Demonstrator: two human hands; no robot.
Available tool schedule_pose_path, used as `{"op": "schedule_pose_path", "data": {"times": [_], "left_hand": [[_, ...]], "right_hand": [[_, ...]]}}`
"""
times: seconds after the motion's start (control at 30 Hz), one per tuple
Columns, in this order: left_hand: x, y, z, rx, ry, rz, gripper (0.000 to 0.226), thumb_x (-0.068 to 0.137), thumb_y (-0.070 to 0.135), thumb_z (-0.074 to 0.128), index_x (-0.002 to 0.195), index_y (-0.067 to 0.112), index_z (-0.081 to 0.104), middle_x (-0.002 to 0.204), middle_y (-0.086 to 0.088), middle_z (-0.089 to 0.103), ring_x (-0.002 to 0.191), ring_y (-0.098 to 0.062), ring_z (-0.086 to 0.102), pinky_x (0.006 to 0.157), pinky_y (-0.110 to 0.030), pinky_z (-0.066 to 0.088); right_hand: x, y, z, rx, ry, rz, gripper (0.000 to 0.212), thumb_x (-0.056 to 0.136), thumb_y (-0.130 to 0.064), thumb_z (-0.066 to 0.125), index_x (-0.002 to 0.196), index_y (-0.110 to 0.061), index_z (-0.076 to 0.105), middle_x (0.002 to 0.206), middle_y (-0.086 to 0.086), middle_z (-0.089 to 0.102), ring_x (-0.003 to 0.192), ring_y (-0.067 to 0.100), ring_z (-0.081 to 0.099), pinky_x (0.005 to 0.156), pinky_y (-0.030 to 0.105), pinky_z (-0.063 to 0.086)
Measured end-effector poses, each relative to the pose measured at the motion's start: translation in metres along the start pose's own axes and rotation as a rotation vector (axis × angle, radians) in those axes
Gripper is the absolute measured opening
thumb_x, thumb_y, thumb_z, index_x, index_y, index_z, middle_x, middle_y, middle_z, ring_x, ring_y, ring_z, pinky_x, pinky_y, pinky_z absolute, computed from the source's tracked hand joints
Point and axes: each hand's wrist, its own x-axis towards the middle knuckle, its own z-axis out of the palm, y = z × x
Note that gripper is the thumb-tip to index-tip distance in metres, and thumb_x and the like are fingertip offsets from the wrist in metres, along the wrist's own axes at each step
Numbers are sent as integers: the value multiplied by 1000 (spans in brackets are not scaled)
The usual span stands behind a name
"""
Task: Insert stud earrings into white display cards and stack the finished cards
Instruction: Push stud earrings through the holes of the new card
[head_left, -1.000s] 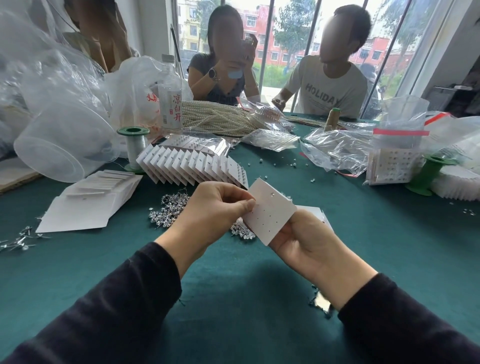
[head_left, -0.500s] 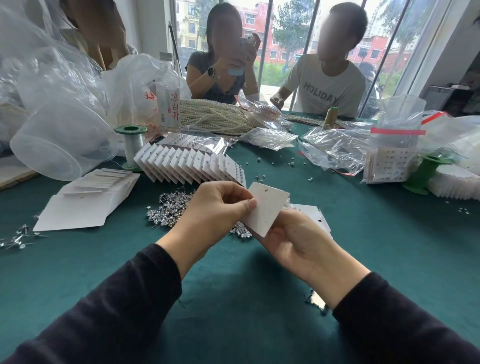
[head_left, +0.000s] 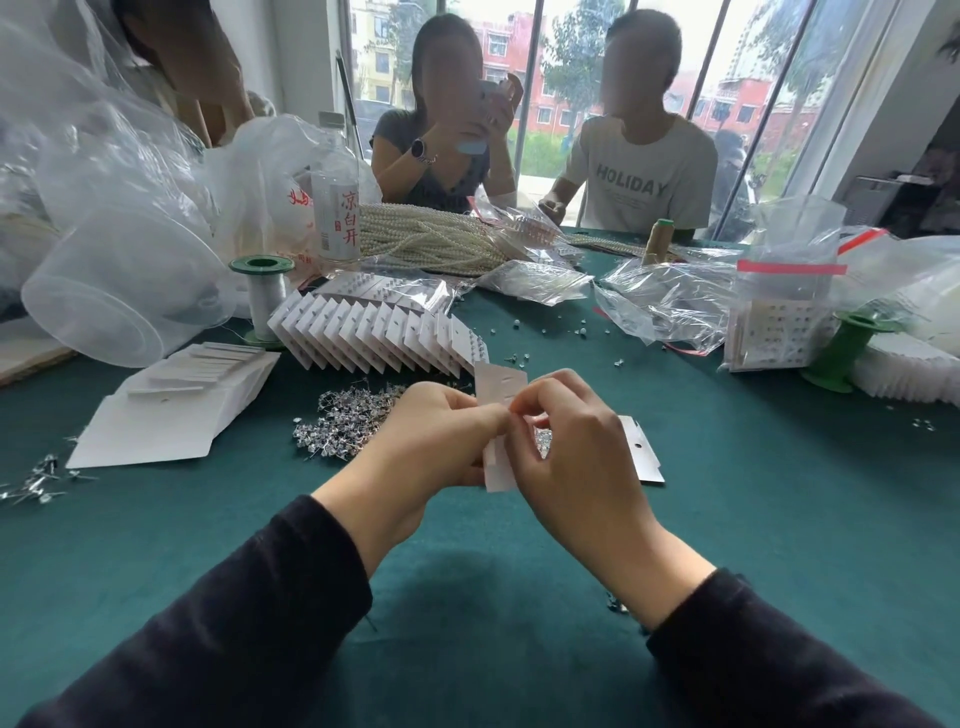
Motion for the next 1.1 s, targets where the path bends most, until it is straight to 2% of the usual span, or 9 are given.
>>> {"op": "schedule_pose_path", "data": {"times": [0.07, 0.17, 0.3, 0.4, 0.5, 0.73, 0.9, 1.0, 1.1], "left_hand": [[2, -3, 0, 10, 34, 8, 20, 83, 9, 60, 81, -10, 66, 71, -15, 63, 57, -16, 62, 54, -25, 55], [4, -7, -2, -8, 74, 10, 15, 85, 8, 60, 73, 3, 68, 65, -6, 69, 57, -13, 65, 57, -29, 56], [10, -8, -11, -37, 231, -20, 20, 86, 4, 56, 67, 9, 60, 52, 2, 66, 49, -9, 64, 52, -27, 55], [14, -5, -19, -78, 306, -55, 19, 89, 8, 53, 70, 8, 54, 68, -5, 63, 61, -16, 61, 65, -33, 54], [16, -1, -24, -134, 305, -81, 18, 91, 8, 51, 72, 7, 54, 74, -8, 62, 71, -21, 61, 74, -39, 53], [17, -1, -28, -372, 192, -259, 6, 93, 6, 45, 93, 8, 50, 91, -12, 62, 78, -23, 62, 43, -33, 55], [17, -5, -29, -435, 143, -349, 7, 88, 2, 50, 94, 4, 53, 88, -14, 63, 77, -25, 63, 48, -33, 57], [17, -6, -27, -420, 113, -350, 4, 88, 3, 51, 91, 3, 55, 83, -14, 66, 73, -24, 64, 49, -33, 57], [17, -8, -24, -382, 108, -343, 4, 88, 1, 51, 89, 1, 55, 80, -15, 66, 70, -23, 64, 46, -32, 57]], "right_hand": [[0, -1, 1, -5, -9, -24, 4, 80, -6, 58, 79, -6, 61, 83, 4, 57, 76, 22, 55, 71, 35, 48], [1, -2, 1, 19, 0, -31, 4, 80, -4, 58, 79, -7, 62, 83, 3, 58, 77, 21, 56, 72, 34, 48], [6, 5, -3, 22, 26, 10, 16, 79, -2, 60, 92, -9, 64, 91, 0, 61, 86, 15, 57, 78, 16, 39], [9, 22, -7, -150, -168, 111, 19, 83, -11, 60, 100, -11, 68, 102, 5, 60, 99, 20, 54, 80, 14, 31], [7, 32, -4, -247, -365, 183, 18, 85, -23, 60, 99, -17, 70, 106, 5, 61, 102, 23, 52, 90, 26, 36], [11, 32, 5, -212, -277, 201, 10, 83, -13, 56, 80, -9, 66, 90, 7, 63, 89, 23, 55, 81, 29, 39], [14, 31, 0, -84, -124, 249, 4, 79, -12, 59, 79, -10, 63, 73, -3, 60, 67, 13, 53, 57, 13, 32], [15, 32, -2, -8, -66, 299, 4, 76, -10, 61, 76, -13, 64, 68, -5, 62, 65, 12, 55, 56, 14, 35], [13, 33, -1, 39, -83, 334, 8, 73, -10, 62, 71, -18, 62, 63, -11, 60, 60, 3, 54, 52, 7, 37]]}}
